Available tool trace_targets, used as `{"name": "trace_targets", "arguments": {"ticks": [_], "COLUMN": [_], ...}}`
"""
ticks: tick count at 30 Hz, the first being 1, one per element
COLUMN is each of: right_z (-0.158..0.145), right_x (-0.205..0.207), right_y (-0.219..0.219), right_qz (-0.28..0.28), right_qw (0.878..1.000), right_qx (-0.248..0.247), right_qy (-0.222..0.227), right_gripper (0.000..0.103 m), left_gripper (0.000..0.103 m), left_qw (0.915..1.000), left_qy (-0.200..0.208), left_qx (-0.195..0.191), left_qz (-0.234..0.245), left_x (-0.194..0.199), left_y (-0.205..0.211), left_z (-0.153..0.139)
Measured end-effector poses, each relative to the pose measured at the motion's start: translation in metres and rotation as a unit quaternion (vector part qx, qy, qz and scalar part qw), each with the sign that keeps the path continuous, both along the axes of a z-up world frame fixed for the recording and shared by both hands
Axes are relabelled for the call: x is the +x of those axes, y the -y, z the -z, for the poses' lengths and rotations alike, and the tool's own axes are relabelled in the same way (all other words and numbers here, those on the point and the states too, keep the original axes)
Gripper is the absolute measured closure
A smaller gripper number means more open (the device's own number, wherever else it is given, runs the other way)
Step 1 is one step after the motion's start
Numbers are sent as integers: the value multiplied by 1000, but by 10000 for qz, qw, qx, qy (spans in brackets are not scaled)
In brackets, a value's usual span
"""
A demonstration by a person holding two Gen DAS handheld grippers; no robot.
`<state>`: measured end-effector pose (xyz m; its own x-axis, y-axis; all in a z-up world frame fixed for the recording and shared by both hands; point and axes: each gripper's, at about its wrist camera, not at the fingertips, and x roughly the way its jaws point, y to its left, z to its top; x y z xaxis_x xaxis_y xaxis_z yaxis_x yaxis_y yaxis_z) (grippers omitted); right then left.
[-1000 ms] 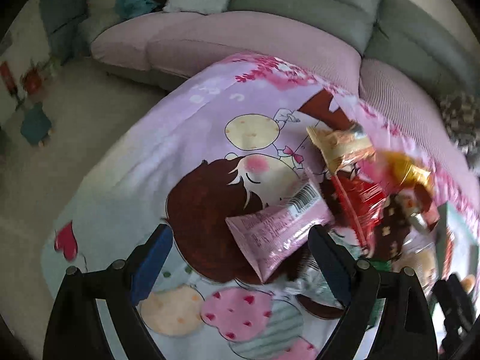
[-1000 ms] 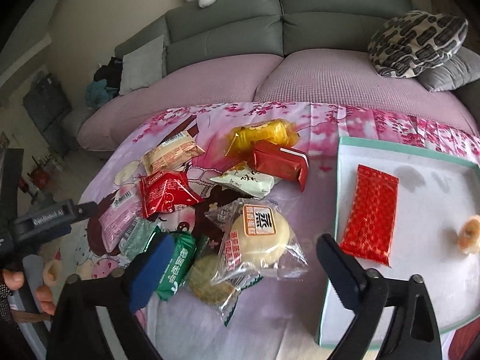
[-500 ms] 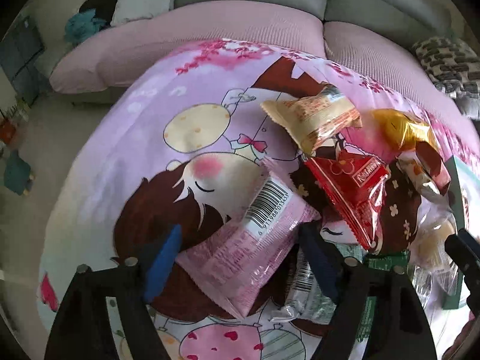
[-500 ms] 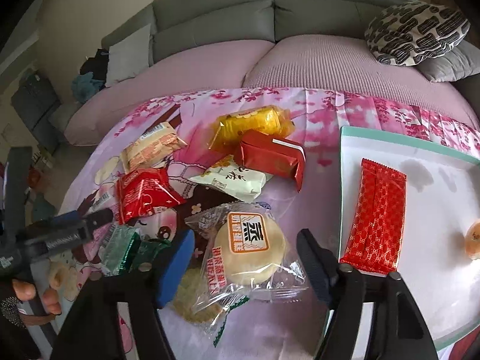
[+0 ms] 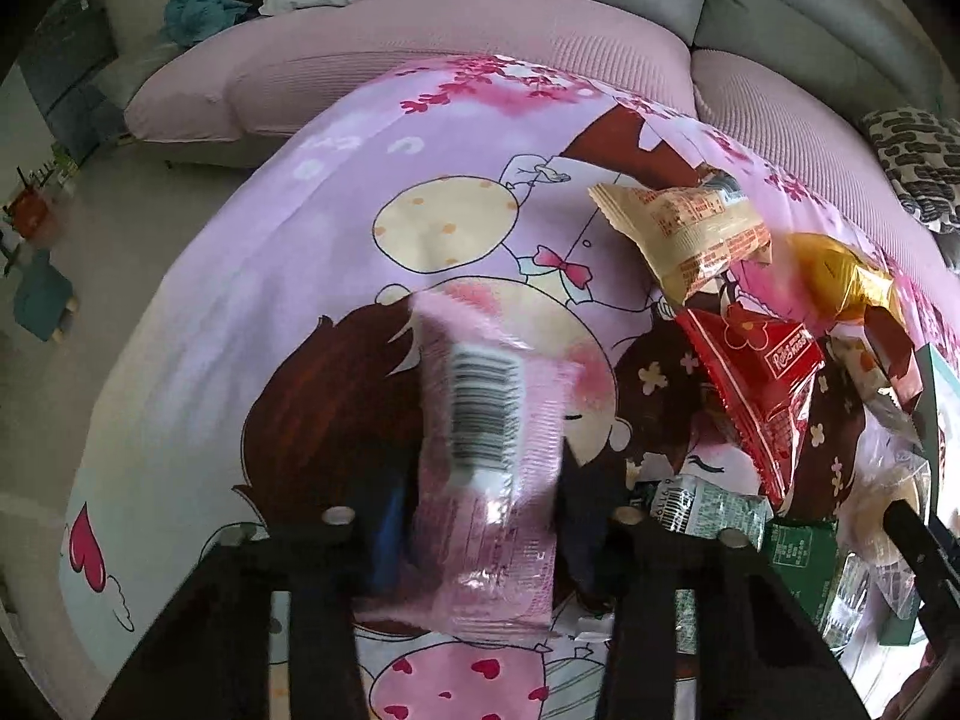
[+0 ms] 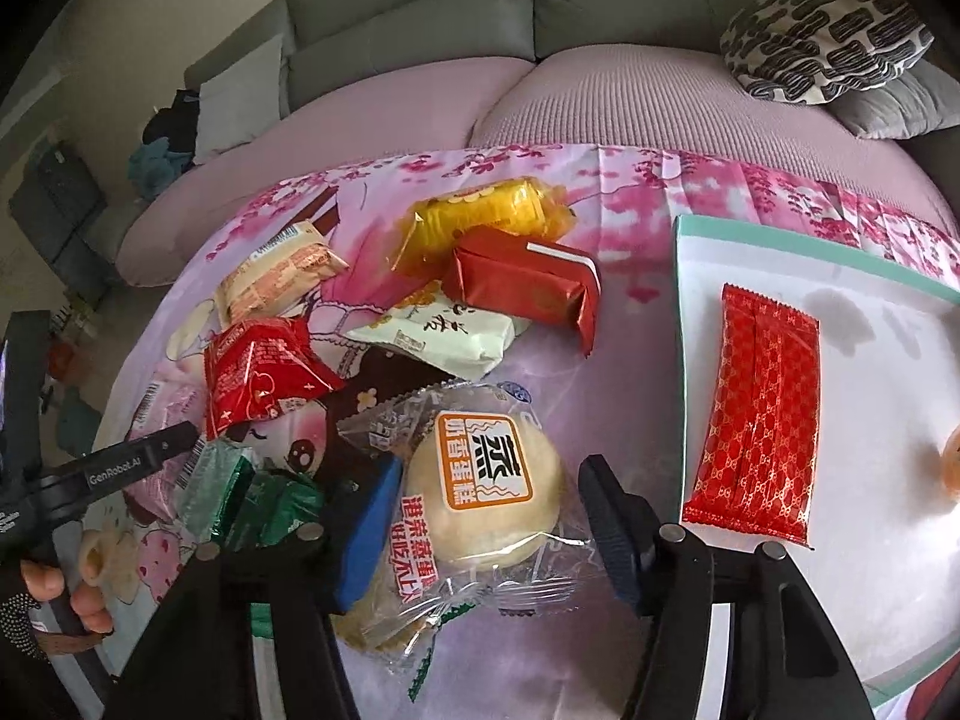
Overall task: Organize snacks
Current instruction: 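Grasp the pink wafer pack with the left tool while the right tool grasps the bread bun, then carry the pink wafer pack and bread bun into the tray and release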
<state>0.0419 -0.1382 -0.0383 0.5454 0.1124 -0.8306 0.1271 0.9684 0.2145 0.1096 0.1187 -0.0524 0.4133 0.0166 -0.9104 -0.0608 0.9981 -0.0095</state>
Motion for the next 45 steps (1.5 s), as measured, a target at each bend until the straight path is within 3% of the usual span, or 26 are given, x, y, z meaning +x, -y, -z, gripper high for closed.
{"name": "trace_targets", "arguments": {"ticks": [11,27,35,45], "right_z": [-2,-30,-39,-51], "right_x": [-1,-15,-26,-36], "right_y": [-2,-2,9,33], "right_qz": [16,9,129,449], "right_qw": [10000,9996,9992,9978], "right_qx": [10,176,298,368], "right_qy": [-11,216,250,328], "right_gripper": [46,47,47,47], "left_gripper": [64,64,64,64], "left_qw": [9997,9965,9946,9914], "left_qy": [98,726,1012,1076], "left_qx": [-18,-142,-182,-543], "left_qz": [-238,-391,-132,511], "left_x": [-4,-21,-30,-37], "left_y": [-8,-9,13,65], "left_z": [-9,-54,-76,-90]}}
